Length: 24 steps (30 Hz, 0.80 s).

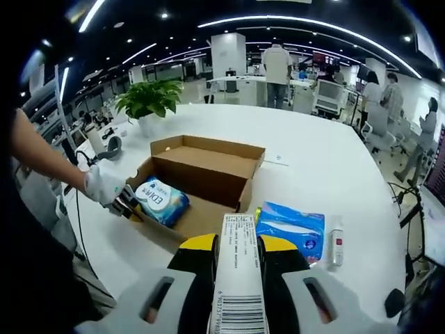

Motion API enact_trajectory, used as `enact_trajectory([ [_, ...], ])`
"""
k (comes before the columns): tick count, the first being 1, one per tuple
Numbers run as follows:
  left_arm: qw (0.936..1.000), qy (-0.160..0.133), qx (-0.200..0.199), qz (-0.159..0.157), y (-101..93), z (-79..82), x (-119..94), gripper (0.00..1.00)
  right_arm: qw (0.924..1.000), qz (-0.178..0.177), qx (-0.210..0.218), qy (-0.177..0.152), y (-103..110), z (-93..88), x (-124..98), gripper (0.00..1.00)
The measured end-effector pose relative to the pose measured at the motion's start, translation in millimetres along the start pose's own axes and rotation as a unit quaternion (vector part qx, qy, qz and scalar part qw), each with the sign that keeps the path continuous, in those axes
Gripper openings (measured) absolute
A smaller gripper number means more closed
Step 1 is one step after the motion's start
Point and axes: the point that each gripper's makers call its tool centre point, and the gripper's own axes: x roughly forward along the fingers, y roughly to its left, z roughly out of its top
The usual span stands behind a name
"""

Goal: Operate the shoe box by opening the lid, removing the specified soft item, and placing it in the target area until the item is outside and the box remains undamaged.

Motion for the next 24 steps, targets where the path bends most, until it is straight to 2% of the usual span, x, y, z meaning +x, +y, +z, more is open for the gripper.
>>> enact_trajectory([
  [18, 1.0000, 0.000, -0.001, 0.000, 0.2, 0.4, 0, 0.01, 0.9982, -0.053, 0.026, -0.001, -52, -20.3, -18, 0.20],
  [20, 1.0000, 0.000, -0.001, 0.000, 0.2, 0.5, 0, 0.01, 0.9980, -0.055, 0.028, -0.011, -56, -20.0, -21, 0.20],
  [24, 1.0000, 0.000, -0.001, 0.000, 0.1, 0.5, 0, 0.01, 0.9974, -0.062, 0.033, -0.011, -63, -23.9, -24, 0.20],
])
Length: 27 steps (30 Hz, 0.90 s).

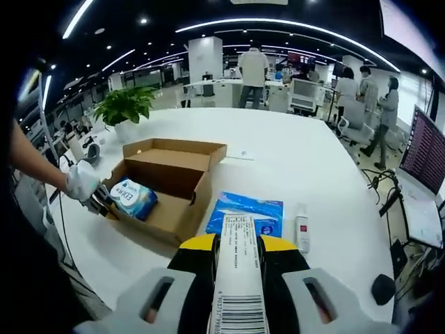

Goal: Operate the shoe box by opening the lid, removing the specified soft item, and placing it in the target area until the item is outside and the box remains undamaged.

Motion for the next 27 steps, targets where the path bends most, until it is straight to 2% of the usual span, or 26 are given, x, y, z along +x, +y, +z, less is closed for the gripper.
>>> enact_trajectory([
  [9, 1.0000, 0.000, -0.001, 0.000, -0.1, 0.2, 0, 0.01, 0.9998, -0.016, 0.011, 0.009, -16, -10.0, -2, 0.20],
  [19, 1.0000, 0.000, -0.001, 0.000, 0.2, 0.6, 0, 0.01, 0.9990, -0.042, 0.012, 0.008, -48, -16.0, -10, 0.20],
  [27, 1.0000, 0.000, -0.001, 0.000, 0.1, 0.4, 0, 0.01, 0.9983, -0.054, 0.015, 0.016, -61, -27.3, -11, 0.20],
])
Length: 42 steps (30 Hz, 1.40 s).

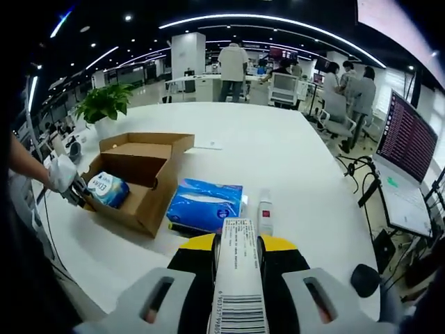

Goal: Operate the shoe box by opening the lid, removing the specified soft item, and placing it in the target area until the item is outside and the box remains undamaged.

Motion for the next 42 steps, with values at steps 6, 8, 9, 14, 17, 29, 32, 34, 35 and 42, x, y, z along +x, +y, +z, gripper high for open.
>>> enact_trajectory([
  [6, 1.0000, 0.000, 0.000, 0.000, 0.2, 0.0, 0, 0.01, 1.0000, -0.004, 0.002, 0.006, -8, -7.1, 2, 0.20],
  [8, 1.0000, 0.000, 0.000, 0.000, 0.3, 0.0, 0, 0.01, 0.9999, -0.006, 0.004, 0.007, -9, -8.9, 2, 0.20],
  [9, 1.0000, 0.000, 0.000, 0.000, 0.2, 0.1, 0, 0.01, 0.9999, -0.006, 0.005, 0.009, -10, -10.4, 2, 0.20],
  [14, 1.0000, 0.000, 0.001, 0.000, -0.1, 0.2, 0, 0.01, 0.9991, 0.001, 0.041, 0.008, -15, -20.0, 12, 0.20],
  [17, 1.0000, 0.000, 0.001, 0.000, -0.1, 0.4, 0, 0.01, 0.9978, 0.009, 0.065, 0.006, -13, -23.2, 17, 0.20],
  [29, 1.0000, 0.000, 0.001, 0.000, 0.1, 0.1, 0, 0.01, 0.9985, -0.003, 0.045, 0.030, -27, -40.4, 39, 0.20],
  [32, 1.0000, 0.001, 0.000, 0.000, 0.0, 0.4, -1, 0.01, 0.9980, -0.003, 0.052, 0.036, -32, -43.8, 45, 0.20],
  [34, 1.0000, 0.001, -0.001, 0.000, 0.2, 0.2, 0, 0.01, 0.9979, -0.006, 0.050, 0.041, -35, -46.5, 50, 0.20],
  [35, 1.0000, 0.001, -0.001, 0.000, 0.3, 0.1, 0, 0.01, 0.9977, -0.006, 0.049, 0.046, -37, -48.5, 53, 0.20],
  [42, 1.0000, 0.001, -0.002, -0.001, 0.0, 0.3, 0, 0.01, 0.9972, 0.001, 0.043, 0.062, -36, -56.0, 66, 0.20],
])
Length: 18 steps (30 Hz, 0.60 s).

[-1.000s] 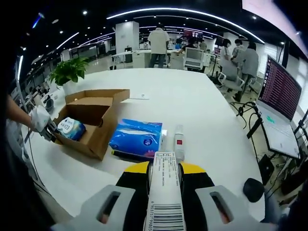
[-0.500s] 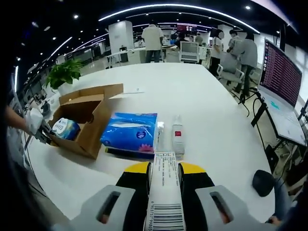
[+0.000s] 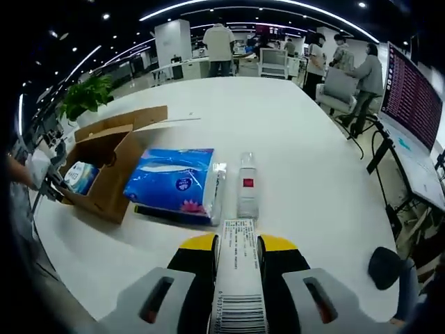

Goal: Operate the shoe box by opening the lid, removing the specified soft item, and placing it in the target area until the item is outside and the box remains undamaged.

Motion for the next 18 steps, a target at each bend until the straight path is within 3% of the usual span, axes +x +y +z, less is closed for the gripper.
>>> enact_trajectory([
  [18, 1.0000, 0.000, -0.002, 0.000, -0.2, 0.0, 0, 0.01, 0.9998, -0.013, -0.003, 0.013, -4, -17.0, 12, 0.20],
])
